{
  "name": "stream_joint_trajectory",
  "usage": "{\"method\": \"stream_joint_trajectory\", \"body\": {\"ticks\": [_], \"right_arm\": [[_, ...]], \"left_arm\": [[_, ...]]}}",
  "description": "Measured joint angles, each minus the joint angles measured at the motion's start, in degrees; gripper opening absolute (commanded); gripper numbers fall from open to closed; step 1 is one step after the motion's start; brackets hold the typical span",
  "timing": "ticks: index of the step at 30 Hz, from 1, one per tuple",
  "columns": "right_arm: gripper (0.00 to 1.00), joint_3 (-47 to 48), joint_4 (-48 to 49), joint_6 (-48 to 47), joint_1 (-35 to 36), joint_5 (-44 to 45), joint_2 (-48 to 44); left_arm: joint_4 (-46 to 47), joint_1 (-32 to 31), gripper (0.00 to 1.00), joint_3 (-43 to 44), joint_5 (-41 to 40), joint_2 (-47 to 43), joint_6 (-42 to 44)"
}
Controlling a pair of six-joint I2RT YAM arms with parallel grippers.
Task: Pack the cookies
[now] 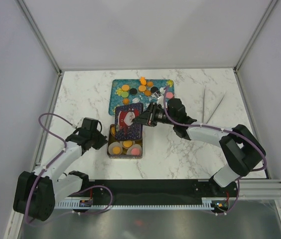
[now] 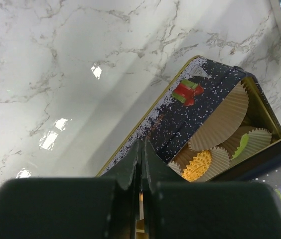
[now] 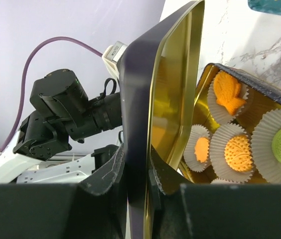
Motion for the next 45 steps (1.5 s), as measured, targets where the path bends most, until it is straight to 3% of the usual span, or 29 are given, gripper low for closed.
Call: {"method": "stream_joint_trajectory", "body": {"ticks": [2, 8, 11, 12, 14, 15, 21, 35, 45], "right_arm": [[0.05, -0.7, 1.6, 1.2, 0.0, -0.1, 0.2], [0.05, -3.1, 7.6, 5.5, 0.0, -0.2, 0.7], [0.05, -4.3, 10.8, 8.0, 0.2, -0.2, 1.0], [0.05, -4.7, 12.0, 8.9, 0.2, -0.2, 1.2], [0.05, -5.5, 14.6, 10.5, 0.6, -0.1, 1.9], [0.05, -5.9, 15.5, 11.1, 0.8, -0.1, 2.2], [0.05, -7.1, 20.5, 14.2, 3.3, 0.4, 5.3], [0.05, -11.6, 31.4, 19.2, 5.3, 1.9, 10.1], [0.05, -13.3, 38.3, 23.1, 5.4, 2.5, 14.6]], "left_arm": [[-1.3, 0.0, 0.03, 0.7, -0.9, -0.3, 0.0], [-7.6, 3.0, 0.24, 7.1, -5.4, -3.0, 1.1], [-9.2, 5.2, 0.42, 10.1, -6.5, -4.7, 2.4], [-9.5, 5.5, 0.54, 11.0, -6.8, -5.2, 3.0], [-10.0, 5.6, 0.64, 12.7, -7.0, -6.0, 4.4], [-10.1, 5.6, 0.74, 13.2, -6.9, -6.3, 5.0], [-9.8, 5.6, 0.93, 15.0, -3.5, -7.0, 9.7], [-3.7, 5.6, 1.0, 7.9, 11.1, -7.5, 16.2], [0.5, 5.6, 1.0, 4.3, 15.2, -7.5, 18.6]]}}
